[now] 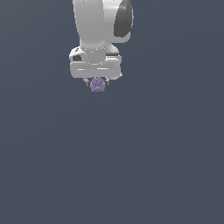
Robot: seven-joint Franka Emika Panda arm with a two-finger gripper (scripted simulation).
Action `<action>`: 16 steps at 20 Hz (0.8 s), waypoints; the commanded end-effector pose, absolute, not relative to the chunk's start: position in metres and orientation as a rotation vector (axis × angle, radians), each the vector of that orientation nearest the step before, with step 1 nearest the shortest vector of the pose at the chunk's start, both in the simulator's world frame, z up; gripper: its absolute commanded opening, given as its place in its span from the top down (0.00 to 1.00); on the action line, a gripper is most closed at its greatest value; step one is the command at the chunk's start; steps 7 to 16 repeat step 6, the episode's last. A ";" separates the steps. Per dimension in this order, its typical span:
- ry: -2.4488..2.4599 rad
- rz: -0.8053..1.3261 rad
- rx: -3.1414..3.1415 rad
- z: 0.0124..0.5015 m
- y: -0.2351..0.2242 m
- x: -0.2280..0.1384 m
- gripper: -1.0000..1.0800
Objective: Pick up the object and move it to a goal position.
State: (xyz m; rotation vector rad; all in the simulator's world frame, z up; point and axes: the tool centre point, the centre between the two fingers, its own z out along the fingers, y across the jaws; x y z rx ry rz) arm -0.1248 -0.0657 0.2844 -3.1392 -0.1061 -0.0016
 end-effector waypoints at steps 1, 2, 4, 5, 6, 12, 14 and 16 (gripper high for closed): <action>-0.107 0.000 -3.139 0.289 -0.067 -0.128 1.00; -0.107 0.000 -3.139 0.289 -0.067 -0.128 1.00; -0.107 0.000 -3.140 0.290 -0.067 -0.128 1.00; -0.107 0.000 -3.140 0.289 -0.067 -0.127 1.00; -0.107 0.000 -3.140 0.289 -0.067 -0.127 1.00; -0.107 0.000 -3.140 0.289 -0.067 -0.127 1.00; -0.107 0.000 -3.140 0.289 -0.067 -0.127 1.00; -0.107 0.000 -3.140 0.289 -0.067 -0.127 1.00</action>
